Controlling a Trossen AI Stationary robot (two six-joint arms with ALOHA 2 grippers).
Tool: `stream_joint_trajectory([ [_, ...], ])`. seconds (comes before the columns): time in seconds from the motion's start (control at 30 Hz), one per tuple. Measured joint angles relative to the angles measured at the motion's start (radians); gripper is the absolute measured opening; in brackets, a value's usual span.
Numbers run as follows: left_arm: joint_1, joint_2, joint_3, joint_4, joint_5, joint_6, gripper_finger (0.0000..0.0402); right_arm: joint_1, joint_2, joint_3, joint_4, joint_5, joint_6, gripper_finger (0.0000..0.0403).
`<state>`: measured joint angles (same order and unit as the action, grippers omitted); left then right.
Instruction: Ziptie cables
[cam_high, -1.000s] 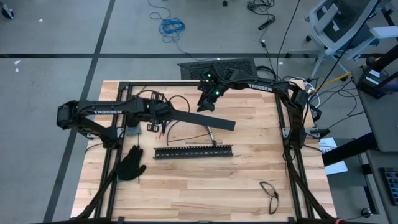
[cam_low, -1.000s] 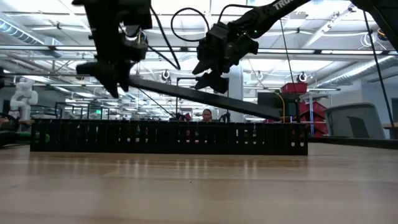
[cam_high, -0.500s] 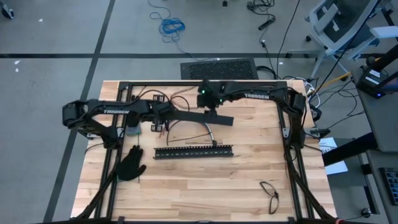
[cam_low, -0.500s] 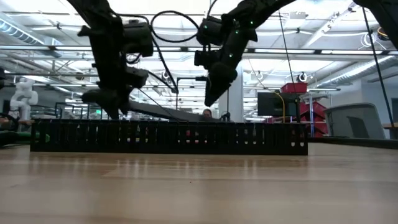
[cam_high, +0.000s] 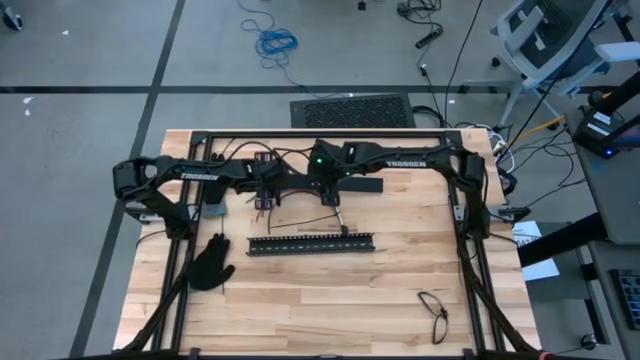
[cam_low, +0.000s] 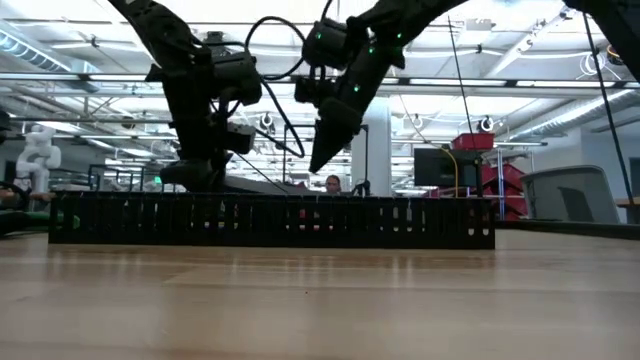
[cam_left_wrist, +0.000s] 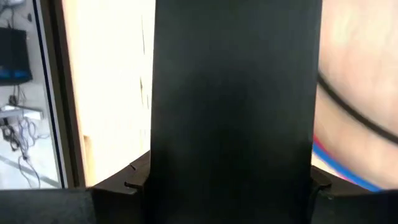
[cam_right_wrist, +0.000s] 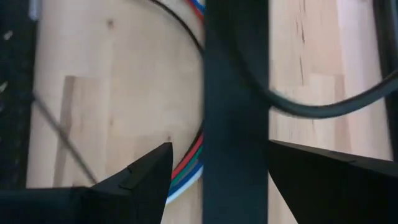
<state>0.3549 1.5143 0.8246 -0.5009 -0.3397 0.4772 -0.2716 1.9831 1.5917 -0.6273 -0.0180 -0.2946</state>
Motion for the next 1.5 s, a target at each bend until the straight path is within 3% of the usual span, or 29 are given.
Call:
stream_joint_trajectory([
  [0.23,-0.004,0.0,0.0,-0.006,0.006,-0.001,0.0216,-0.024,0.034,0.0,0.029,-0.001,-0.015,0.0266],
  [0.37,-0.004,-0.005,0.0,-0.015,0.003,0.0,0.0217,-0.017,0.044,-0.001,-0.022,-0.002,-0.062,0.0291],
  [0.53,-0.004,-0.006,0.001,0.015,-0.002,0.0,0.0217,0.007,0.044,0.0,0.036,0.0,-0.146,0.0323],
  [0.73,-0.004,-0.006,0.001,0.023,-0.002,-0.001,0.0217,0.014,0.082,0.0,0.063,0.084,-0.158,0.0345],
  [0.9,-0.004,-0.006,0.001,0.026,-0.004,-0.003,0.0217,0.015,0.097,-0.001,0.098,0.142,-0.137,0.0348],
  [1.3,-0.004,-0.007,0.001,0.078,-0.005,-0.002,0.0217,-0.004,0.096,0.0,0.117,0.121,-0.031,0.0347],
  [1.5,-0.009,-0.007,0.001,0.079,0.0,-0.005,0.0217,-0.031,0.103,0.0,0.125,0.12,-0.027,0.0325],
])
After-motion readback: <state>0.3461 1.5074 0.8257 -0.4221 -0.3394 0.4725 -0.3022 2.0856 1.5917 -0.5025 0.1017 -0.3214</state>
